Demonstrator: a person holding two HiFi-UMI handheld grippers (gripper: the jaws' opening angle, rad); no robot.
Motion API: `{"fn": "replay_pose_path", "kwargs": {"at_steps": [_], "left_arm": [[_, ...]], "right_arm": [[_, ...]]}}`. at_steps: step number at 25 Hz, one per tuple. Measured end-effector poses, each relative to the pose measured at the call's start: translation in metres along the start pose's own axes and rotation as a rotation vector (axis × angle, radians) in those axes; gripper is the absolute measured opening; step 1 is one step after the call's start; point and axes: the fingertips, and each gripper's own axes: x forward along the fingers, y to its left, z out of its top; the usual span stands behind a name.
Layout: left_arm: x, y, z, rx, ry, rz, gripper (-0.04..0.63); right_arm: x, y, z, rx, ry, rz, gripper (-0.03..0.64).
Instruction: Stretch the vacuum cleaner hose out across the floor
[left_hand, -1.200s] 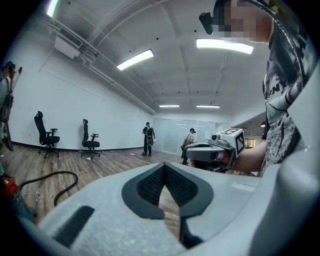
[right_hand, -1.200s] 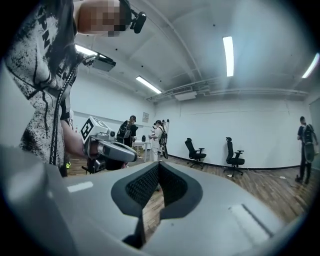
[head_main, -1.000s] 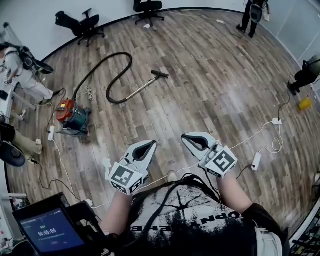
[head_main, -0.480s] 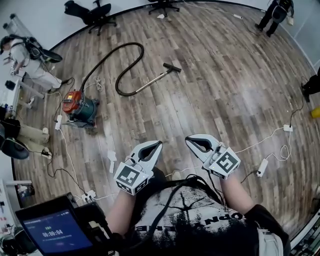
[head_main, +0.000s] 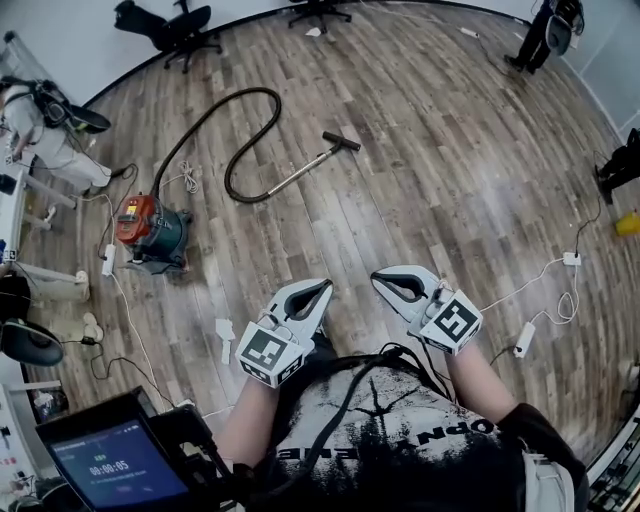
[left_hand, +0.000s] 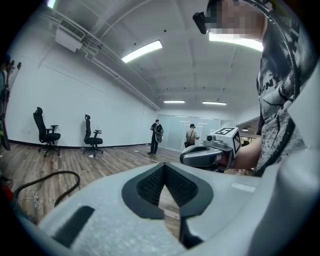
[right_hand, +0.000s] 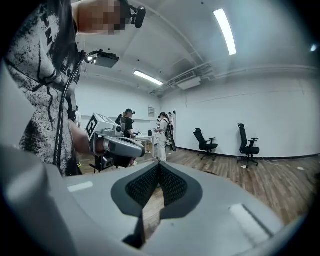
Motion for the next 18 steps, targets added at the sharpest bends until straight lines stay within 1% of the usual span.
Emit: {"fn": "replay_pose_path", "kwargs": {"at_steps": [3,6,10,12,15,17,18], "left_arm": [[0.001,0.034,0.016,0.020,-0.010,-0.031,0.002],[0.000,0.070,0.030,0.042,-0.010,-0.061,0.002],[-0.003,0.107,0.033,0.055,-0.002,-0.085,0.002],[-0.006,0.126,0.035,0.065,-0.002,-0.087,0.002],[-0.009,0.159,0.046,0.055,-0.039,-0.066,0.002],[-0.007,0.170,0.054,0.055,-0.057,-0.060,0.001],[-0.005,0.172,0.056,0.067,-0.056,-0.058,0.002]], "right_arm": [[0.034,-0.020,0.017,0.009,-0.006,-0.013,0.006],[0.068,-0.044,0.038,0.008,-0.015,-0.044,0.006],[0.102,-0.061,0.052,-0.019,-0.021,-0.064,0.006],[0.118,-0.067,0.054,-0.018,-0.014,-0.077,0.006],[0.146,-0.075,0.056,-0.013,0.007,-0.081,0.006],[0.158,-0.082,0.058,-0.018,0.013,-0.081,0.006],[0.160,-0.086,0.060,-0.020,0.011,-0.085,0.006]]}}
